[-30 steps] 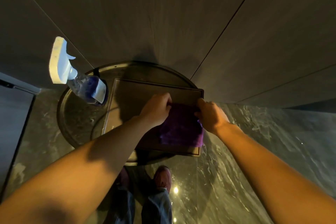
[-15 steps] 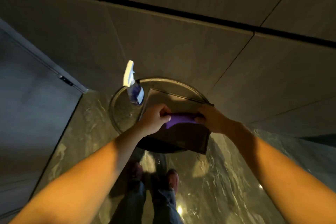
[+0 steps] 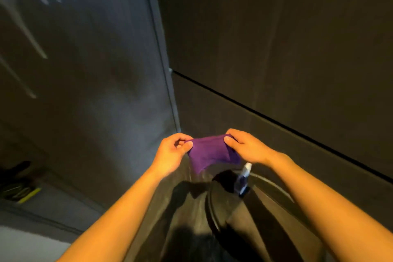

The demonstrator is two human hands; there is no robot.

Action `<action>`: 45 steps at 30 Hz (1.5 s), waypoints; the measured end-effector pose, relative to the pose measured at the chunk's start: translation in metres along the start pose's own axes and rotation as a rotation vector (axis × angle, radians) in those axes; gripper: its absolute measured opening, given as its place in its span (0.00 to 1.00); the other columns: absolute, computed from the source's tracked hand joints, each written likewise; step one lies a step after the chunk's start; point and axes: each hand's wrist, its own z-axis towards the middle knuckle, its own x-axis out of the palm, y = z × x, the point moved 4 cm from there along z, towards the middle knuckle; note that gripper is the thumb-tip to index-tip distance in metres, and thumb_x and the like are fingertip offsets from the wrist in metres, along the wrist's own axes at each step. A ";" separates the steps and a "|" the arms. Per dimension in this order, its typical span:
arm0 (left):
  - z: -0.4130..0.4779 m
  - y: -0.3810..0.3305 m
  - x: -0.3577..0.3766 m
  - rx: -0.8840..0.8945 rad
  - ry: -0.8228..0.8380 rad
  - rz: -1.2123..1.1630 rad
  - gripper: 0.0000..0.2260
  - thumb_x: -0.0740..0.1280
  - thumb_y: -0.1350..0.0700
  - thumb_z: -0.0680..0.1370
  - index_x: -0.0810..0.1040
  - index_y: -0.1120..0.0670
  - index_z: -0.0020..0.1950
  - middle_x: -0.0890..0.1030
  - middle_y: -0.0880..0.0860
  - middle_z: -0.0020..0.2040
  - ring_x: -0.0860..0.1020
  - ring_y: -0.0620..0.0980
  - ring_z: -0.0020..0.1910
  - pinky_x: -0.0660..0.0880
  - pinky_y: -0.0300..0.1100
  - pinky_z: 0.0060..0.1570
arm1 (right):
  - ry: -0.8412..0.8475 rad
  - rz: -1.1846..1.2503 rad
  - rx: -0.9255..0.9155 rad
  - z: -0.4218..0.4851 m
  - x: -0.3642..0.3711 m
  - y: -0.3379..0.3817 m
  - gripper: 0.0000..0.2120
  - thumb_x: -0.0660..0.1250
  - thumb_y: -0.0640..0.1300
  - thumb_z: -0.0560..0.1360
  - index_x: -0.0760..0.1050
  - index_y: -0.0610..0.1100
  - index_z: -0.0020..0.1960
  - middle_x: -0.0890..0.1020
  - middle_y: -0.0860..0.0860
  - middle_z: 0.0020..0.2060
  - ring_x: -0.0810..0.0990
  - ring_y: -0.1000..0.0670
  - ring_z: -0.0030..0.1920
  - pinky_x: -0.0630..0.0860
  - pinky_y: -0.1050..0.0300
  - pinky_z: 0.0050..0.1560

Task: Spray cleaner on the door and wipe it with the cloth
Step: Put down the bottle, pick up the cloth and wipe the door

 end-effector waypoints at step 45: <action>0.069 -0.251 -0.685 0.625 -1.312 1.178 0.11 0.70 0.56 0.76 0.81 0.56 0.58 0.77 0.58 0.62 0.69 0.57 0.63 0.72 0.56 0.58 | -0.975 0.074 -0.738 0.406 0.061 0.701 0.27 0.61 0.58 0.80 0.66 0.44 0.73 0.69 0.43 0.72 0.66 0.41 0.71 0.66 0.40 0.71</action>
